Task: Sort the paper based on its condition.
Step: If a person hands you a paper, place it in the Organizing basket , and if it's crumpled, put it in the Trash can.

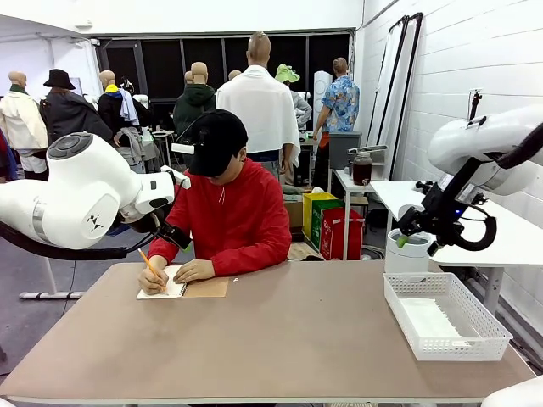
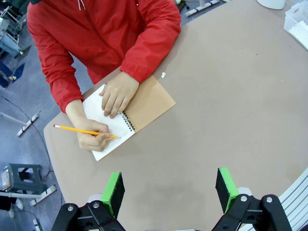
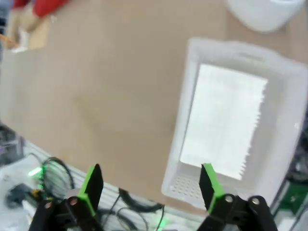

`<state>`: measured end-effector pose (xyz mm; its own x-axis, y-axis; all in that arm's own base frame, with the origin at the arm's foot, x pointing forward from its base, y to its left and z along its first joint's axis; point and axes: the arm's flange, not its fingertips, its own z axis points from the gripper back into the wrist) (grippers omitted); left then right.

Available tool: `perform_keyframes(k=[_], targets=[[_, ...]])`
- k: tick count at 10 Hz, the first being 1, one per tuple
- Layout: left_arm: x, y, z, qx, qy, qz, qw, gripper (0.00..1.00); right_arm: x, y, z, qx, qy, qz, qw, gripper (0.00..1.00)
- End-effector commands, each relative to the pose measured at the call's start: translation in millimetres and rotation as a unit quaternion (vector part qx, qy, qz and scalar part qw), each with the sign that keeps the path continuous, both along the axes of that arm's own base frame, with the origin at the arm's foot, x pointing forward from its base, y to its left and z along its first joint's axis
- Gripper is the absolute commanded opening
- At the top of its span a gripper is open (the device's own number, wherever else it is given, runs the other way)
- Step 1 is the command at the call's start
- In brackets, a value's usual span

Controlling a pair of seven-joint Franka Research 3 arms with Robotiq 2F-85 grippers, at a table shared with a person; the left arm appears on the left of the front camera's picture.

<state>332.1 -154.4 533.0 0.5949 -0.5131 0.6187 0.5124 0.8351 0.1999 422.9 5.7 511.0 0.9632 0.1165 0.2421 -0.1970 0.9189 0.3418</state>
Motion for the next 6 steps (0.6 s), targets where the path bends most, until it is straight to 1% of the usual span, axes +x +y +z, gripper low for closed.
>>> perform_keyframes(k=[1, 2, 3, 4, 5, 6], targets=[[-0.3, -0.2, 0.2, 0.001, 0.0, 0.0, 1.0, 1.0, -15.5, 12.7, -7.3, 0.017, -0.061, 0.062, 0.996, 1.0], [-0.3, -0.2, 0.2, 0.001, 0.0, 0.0, 1.0, 1.0, -19.2, 21.8, -5.6, 0.012, -0.078, 0.077, 0.994, 1.0], [-0.3, -0.2, 0.2, 0.001, 0.0, 0.0, 1.0, 1.0, -16.6, 25.4, -5.5, 0.014, -0.098, 0.051, 0.994, 1.0], [-0.3, -0.2, 0.2, 0.001, 0.0, 0.0, 1.0, 1.0, -6.8, 18.5, -8.3, 0.026, -0.088, 0.006, 0.996, 1.0], [-0.3, -0.2, 0.2, 0.001, 0.0, 0.0, 1.0, 1.0, -17.0, 26.0, 6.5, -0.002, -0.07, 0.062, 0.996, 1.0], [-0.3, -0.2, 0.2, 0.001, 0.0, 0.0, 1.0, 1.0, -17.0, 26.0, 6.5, -0.002, -0.07, 0.062, 0.996, 1.0]])
